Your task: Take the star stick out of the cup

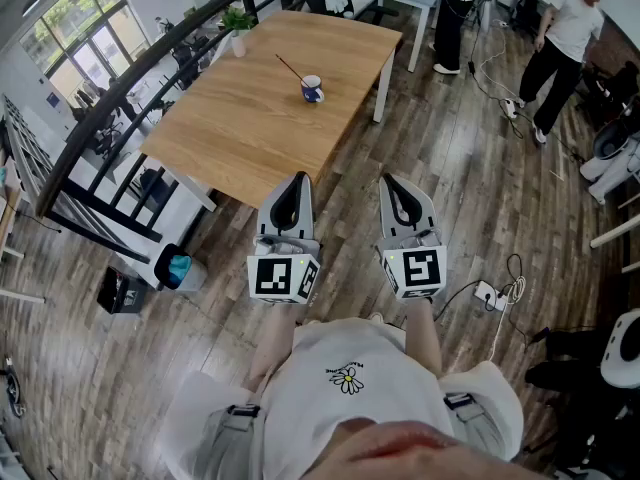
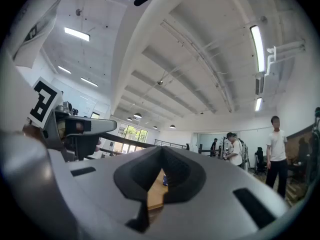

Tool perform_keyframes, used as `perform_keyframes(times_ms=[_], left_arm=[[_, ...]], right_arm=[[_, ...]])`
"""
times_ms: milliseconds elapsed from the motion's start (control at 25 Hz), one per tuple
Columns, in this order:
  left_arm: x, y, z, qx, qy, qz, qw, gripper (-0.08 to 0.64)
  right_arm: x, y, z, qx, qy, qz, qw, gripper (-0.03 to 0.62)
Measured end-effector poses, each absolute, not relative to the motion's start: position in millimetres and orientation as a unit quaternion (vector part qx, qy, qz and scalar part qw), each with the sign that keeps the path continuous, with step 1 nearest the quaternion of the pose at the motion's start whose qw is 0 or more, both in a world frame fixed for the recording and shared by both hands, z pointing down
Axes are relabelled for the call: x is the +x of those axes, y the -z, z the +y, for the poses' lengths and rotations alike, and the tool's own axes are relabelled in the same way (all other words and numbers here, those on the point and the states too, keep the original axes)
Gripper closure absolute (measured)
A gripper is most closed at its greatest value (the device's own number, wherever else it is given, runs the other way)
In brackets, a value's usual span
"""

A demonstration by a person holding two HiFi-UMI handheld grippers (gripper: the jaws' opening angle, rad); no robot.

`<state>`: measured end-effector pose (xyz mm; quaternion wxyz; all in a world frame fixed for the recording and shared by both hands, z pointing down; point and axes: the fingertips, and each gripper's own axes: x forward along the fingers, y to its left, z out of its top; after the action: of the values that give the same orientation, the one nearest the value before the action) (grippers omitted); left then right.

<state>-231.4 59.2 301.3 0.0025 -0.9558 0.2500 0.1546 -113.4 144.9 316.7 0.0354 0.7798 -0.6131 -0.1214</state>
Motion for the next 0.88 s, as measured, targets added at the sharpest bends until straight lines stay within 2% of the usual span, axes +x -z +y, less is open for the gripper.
perform_keyframes(times_ms=[320, 600, 880], left_arm=[[-213, -306, 58, -0.955, -0.152, 0.253, -0.004, 0.543], [-192, -325, 64, -0.953, -0.139, 0.269, -0.021, 0.543], [-171, -340, 78, -0.94, -0.143, 0.307, -0.03, 0.543]], right_arm=[[-97, -326, 145, 0.775, 0.109, -0.621, 0.039, 0.584], [-69, -339, 161, 0.774, 0.085, -0.628, 0.01, 0.584], [-49, -361, 185, 0.741, 0.082, -0.666, 0.037, 0.584]])
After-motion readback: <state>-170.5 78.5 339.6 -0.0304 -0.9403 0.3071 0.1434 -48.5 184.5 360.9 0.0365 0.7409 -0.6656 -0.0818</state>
